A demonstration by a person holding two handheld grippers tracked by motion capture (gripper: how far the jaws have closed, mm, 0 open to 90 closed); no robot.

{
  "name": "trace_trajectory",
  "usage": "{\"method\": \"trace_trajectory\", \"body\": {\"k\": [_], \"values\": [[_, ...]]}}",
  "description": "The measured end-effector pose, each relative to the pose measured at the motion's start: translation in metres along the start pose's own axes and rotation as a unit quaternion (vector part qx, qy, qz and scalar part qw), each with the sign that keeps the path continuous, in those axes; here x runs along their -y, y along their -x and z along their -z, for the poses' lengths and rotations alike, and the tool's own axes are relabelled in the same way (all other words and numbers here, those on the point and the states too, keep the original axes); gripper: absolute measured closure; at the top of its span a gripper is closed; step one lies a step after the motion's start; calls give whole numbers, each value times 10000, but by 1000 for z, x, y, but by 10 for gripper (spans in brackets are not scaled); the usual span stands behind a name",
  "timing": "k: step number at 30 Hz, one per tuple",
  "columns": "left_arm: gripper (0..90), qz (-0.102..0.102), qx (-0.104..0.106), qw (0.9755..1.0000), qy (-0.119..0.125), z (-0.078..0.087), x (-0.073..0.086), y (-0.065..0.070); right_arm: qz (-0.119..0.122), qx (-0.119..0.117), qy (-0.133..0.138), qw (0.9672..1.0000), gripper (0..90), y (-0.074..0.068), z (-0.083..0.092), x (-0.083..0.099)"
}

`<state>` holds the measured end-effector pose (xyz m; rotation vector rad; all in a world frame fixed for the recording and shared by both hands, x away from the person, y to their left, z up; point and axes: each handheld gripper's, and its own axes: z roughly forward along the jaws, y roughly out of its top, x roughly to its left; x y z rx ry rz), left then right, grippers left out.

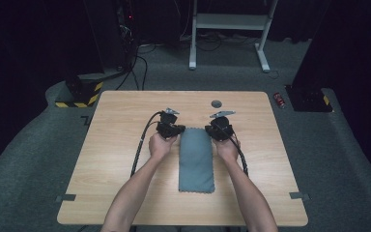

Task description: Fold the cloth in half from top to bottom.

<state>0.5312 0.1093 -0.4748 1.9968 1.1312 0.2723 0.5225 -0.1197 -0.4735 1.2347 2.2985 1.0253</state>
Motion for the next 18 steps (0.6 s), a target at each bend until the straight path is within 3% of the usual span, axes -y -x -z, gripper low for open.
{"method": "trace_trajectory", "body": {"k": [6,18], "values": [[892,-38,65,9999,96,10,-10,0,43,31,94,9999,888,-2,7,-9],[890,-178,284,9994,-35,13,11,13,161,-161,41,9997,888,-10,14,10]]}}
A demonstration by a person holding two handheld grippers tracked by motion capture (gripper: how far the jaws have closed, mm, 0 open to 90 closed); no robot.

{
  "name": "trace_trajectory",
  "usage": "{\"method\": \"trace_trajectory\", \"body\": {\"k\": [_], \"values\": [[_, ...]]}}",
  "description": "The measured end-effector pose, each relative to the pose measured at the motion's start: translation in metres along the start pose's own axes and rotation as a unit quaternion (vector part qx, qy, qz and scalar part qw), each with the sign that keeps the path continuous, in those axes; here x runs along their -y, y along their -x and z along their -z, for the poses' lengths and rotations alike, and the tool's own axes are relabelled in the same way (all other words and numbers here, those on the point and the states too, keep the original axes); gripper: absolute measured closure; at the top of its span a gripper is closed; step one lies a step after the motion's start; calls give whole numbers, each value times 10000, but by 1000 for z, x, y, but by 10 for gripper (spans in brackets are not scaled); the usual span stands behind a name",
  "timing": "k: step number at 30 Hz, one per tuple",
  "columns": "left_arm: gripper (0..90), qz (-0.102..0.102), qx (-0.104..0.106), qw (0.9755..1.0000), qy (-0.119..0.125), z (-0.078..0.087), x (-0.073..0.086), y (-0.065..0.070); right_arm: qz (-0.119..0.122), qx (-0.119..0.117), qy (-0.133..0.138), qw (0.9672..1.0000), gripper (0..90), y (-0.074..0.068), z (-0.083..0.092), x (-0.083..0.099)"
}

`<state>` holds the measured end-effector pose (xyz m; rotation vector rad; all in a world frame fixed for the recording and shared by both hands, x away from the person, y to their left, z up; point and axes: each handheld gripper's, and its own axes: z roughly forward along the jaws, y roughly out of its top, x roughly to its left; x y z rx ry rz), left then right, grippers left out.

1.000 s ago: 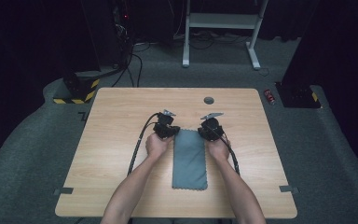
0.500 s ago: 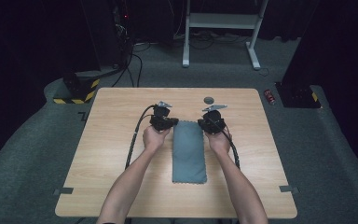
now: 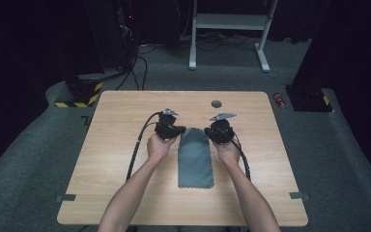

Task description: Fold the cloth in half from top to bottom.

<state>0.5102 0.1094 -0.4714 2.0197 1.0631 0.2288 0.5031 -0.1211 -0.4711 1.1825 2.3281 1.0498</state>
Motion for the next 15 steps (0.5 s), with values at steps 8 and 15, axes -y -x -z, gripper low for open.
{"method": "trace_trajectory", "body": {"k": [8,15], "values": [[891,-281,88,9994,-196,-2,19,15,134,-136,-44,9998,888,-8,6,15],[891,-413,171,9987,-237,0,35,27,262,-251,-95,9993,887,-14,13,33]]}}
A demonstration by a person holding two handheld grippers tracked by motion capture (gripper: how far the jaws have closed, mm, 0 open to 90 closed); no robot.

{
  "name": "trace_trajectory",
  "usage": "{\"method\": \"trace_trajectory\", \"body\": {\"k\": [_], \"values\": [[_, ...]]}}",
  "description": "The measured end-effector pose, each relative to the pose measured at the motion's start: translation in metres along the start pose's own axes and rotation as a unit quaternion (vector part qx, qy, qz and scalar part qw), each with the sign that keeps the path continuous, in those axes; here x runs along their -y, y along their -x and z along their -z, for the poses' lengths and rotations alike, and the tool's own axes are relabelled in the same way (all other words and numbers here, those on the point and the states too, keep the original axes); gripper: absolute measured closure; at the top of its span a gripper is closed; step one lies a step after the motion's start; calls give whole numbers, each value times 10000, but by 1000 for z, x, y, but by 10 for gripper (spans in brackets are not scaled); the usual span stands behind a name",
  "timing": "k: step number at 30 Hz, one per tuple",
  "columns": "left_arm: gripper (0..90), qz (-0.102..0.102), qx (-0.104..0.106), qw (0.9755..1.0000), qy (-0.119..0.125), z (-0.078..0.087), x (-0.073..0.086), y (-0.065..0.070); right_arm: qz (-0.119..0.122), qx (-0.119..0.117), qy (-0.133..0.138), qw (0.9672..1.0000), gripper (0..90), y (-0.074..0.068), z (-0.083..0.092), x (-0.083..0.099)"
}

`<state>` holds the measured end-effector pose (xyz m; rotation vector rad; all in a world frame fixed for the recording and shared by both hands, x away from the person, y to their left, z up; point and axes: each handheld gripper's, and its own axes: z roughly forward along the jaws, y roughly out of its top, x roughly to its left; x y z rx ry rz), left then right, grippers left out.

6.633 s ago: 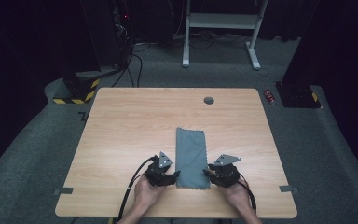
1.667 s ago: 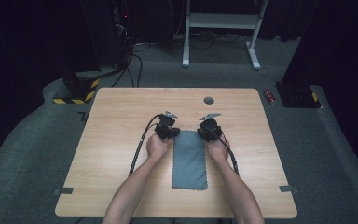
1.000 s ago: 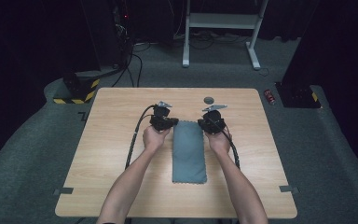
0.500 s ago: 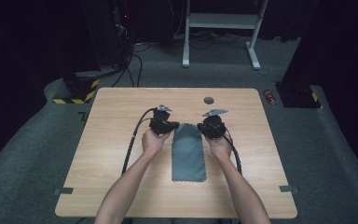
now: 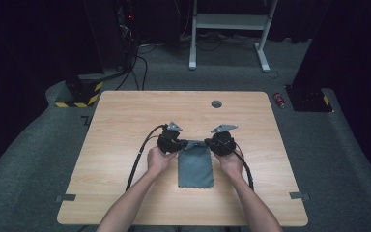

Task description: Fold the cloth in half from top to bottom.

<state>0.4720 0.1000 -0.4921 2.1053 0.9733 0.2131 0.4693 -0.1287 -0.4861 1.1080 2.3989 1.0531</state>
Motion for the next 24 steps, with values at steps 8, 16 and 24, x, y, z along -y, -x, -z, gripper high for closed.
{"method": "trace_trajectory", "body": {"k": [8,16,24], "values": [[891,7,-11,10000,-57,6,24,11,264,-126,42,9996,887,-15,10,20],[891,-110,65,9999,11,19,36,23,410,-223,29,9989,887,-31,20,38],[891,-246,124,9996,10,24,43,32,432,-235,33,9988,887,-36,24,46]]}}
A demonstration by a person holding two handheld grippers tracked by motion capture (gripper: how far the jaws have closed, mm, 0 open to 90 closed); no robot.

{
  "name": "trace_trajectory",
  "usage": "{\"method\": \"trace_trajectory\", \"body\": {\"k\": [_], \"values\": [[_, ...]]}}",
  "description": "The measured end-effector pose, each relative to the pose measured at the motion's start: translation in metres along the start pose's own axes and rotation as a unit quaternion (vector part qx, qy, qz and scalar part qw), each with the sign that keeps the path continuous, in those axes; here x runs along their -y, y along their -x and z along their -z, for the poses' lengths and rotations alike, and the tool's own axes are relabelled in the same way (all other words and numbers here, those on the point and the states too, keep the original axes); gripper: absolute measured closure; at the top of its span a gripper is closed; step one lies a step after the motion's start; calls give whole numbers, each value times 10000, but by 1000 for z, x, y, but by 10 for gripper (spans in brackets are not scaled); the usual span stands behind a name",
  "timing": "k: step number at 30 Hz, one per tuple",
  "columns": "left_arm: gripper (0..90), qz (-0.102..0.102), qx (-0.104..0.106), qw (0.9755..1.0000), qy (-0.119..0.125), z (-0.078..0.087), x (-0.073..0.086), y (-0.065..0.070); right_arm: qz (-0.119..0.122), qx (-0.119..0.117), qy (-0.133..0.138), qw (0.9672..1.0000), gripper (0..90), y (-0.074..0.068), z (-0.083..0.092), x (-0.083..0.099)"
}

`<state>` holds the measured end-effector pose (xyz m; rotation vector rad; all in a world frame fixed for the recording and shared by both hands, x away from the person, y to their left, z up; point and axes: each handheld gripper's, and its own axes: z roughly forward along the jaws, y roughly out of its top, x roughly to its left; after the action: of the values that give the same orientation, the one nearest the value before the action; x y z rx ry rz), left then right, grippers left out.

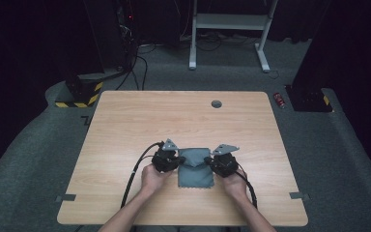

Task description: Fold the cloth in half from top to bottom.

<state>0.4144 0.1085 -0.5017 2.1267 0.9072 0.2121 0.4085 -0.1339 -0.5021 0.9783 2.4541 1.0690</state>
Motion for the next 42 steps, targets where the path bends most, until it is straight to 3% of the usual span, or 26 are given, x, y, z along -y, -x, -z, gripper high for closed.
{"method": "trace_trajectory", "body": {"k": [10,27,42], "values": [[890,227,118,9994,235,6,3,2,-177,-71,135,9997,887,1,6,4],[890,13,126,9995,282,15,2,13,-186,-177,324,9991,887,0,20,7],[890,75,261,9992,288,20,9,19,-50,-291,319,9991,887,-7,29,13]]}}
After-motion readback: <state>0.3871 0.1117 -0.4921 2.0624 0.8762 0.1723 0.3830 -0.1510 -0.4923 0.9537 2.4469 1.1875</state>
